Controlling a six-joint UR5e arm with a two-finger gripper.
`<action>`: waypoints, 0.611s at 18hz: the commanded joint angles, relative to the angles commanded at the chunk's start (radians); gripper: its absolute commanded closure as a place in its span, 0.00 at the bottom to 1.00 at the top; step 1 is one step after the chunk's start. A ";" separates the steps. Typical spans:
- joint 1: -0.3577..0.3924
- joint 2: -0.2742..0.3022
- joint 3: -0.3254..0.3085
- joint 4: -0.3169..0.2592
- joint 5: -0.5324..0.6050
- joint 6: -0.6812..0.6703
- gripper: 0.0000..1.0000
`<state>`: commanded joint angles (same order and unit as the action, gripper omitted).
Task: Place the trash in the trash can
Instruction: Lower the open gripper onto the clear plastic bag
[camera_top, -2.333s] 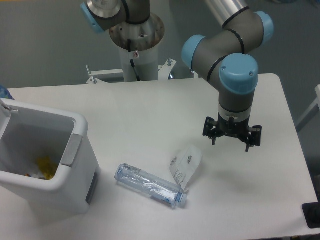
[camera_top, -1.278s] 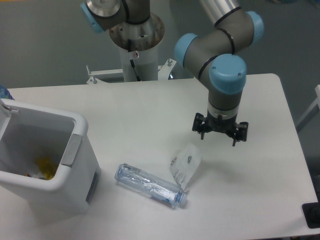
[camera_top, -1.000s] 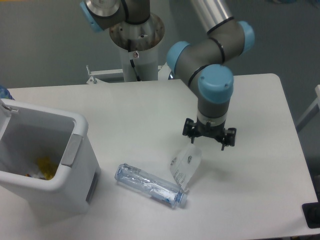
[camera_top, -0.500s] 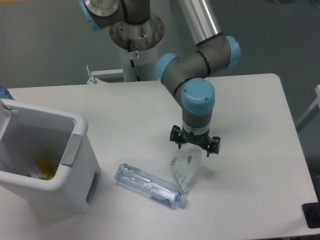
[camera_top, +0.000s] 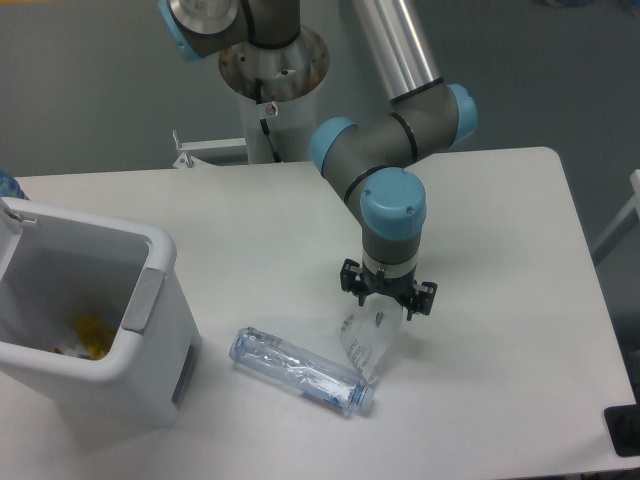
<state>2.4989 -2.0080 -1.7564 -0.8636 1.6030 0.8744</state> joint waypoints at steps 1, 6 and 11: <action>0.000 0.002 0.003 -0.002 0.000 -0.002 0.80; 0.009 0.006 0.020 -0.008 -0.012 0.002 1.00; 0.026 0.020 0.037 -0.028 -0.038 0.002 1.00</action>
<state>2.5249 -1.9881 -1.7196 -0.8912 1.5648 0.8759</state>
